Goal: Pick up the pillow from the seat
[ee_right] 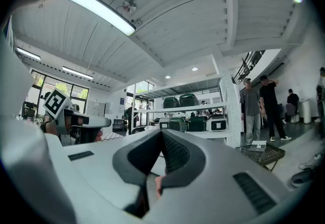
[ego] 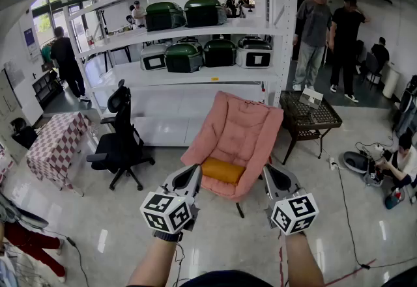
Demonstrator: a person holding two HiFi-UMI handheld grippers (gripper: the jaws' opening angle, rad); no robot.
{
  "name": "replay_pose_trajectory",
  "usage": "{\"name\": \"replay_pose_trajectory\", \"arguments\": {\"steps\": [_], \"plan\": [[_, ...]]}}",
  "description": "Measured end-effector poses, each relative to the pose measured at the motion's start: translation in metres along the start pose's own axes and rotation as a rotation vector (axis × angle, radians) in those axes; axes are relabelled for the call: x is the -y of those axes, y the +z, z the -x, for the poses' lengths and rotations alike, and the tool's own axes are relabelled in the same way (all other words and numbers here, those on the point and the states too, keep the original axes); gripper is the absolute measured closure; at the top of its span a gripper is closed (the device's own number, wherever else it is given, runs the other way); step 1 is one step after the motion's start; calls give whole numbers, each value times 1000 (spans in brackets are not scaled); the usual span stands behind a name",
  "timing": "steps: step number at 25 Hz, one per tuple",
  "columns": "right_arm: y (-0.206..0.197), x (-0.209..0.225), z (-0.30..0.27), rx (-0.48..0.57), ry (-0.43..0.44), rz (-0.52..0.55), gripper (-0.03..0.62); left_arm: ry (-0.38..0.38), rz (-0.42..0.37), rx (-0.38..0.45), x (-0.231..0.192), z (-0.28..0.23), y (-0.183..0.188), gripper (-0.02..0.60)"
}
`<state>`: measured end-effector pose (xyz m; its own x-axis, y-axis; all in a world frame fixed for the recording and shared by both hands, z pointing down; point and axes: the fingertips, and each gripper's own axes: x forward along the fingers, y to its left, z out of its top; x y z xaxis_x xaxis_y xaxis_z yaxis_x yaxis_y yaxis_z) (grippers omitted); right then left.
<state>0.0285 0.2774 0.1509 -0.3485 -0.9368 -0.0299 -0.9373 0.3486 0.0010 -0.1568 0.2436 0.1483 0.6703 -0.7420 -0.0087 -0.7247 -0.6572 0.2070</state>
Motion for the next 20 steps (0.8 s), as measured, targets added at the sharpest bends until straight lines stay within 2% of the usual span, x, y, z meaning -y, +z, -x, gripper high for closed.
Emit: {"name": "replay_pose_trajectory", "arguments": {"steps": [20], "plan": [[-1,24,-2,27,10,-20,591,3,13,-14,3,-21,-10,577]]}}
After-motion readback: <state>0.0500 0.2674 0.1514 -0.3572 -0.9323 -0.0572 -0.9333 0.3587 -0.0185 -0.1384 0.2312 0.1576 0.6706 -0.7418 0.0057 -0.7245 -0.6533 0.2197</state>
